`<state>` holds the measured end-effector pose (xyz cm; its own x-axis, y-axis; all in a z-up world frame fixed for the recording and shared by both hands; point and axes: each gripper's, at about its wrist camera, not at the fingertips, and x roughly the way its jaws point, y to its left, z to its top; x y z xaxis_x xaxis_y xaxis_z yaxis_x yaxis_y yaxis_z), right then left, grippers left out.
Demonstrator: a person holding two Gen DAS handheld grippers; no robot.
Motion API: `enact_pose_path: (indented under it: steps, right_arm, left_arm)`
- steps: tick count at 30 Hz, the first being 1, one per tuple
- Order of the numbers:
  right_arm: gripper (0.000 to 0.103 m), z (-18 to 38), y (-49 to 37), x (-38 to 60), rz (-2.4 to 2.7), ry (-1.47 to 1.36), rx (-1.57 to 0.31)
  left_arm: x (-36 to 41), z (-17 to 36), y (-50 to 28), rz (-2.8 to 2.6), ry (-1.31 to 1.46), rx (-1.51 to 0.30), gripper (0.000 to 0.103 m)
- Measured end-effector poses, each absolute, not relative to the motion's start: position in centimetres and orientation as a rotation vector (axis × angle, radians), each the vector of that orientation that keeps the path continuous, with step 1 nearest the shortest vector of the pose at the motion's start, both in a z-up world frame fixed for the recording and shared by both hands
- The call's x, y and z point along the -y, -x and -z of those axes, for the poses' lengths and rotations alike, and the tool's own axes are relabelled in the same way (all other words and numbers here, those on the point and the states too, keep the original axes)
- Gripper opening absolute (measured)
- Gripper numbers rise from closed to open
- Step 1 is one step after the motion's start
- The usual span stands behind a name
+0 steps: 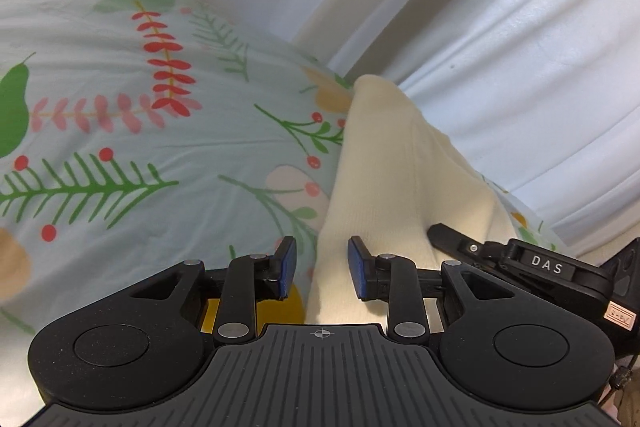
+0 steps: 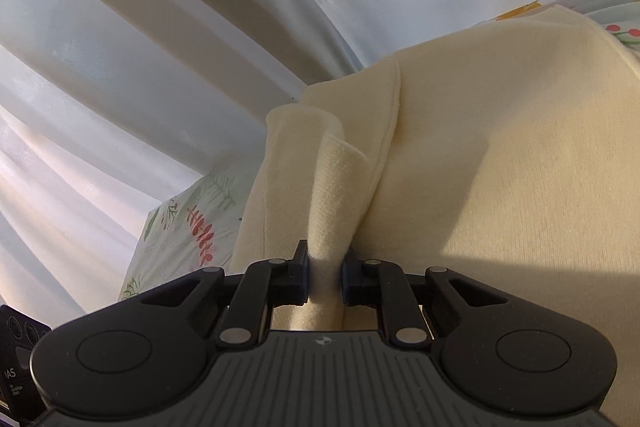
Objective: Fold small clothes
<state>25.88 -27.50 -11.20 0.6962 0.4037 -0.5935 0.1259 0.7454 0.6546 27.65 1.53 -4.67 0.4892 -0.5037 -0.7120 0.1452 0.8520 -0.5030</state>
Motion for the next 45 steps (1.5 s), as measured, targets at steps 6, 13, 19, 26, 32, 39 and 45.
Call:
enact_pose_path:
  steps: [6, 13, 19, 26, 32, 39, 45]
  right_arm:
    - [0.012, 8.0, -25.3, 24.5, -0.125, -0.454, -0.711]
    - [0.012, 5.1, -22.1, 25.0, -0.038, -0.221, -0.605]
    - [0.017, 8.5, -21.4, 29.3, 0.069, -0.283, -0.737]
    - [0.033, 10.8, -21.5, 34.9, -0.026, -0.776, -0.726]
    - [0.013, 7.9, -22.4, 31.7, 0.033, -0.462, -0.728]
    - [0.012, 3.5, -20.6, 28.7, 0.189, -0.025, -0.558]
    - [0.012, 5.1, -19.7, 30.5, 0.294, 0.012, -0.611]
  left_arm:
    - [-1.1, 4.1, -27.6, 0.426, 0.394, -0.979, 0.031]
    - [1.6, 3.5, -26.9, 0.474, 0.329, -0.974, 0.031]
    - [4.3, 4.8, -26.6, 0.552, 0.312, -1.039, 0.031]
    - [4.7, 5.1, -26.3, 0.567, 0.281, -1.035, 0.033]
    - [4.5, 3.6, -25.8, 0.533, 0.258, -0.984, 0.034]
    - [5.9, 2.7, -25.6, 0.562, 0.206, -0.983, 0.034]
    - [8.2, 3.4, -24.4, 0.615, 0.147, -1.005, 0.035]
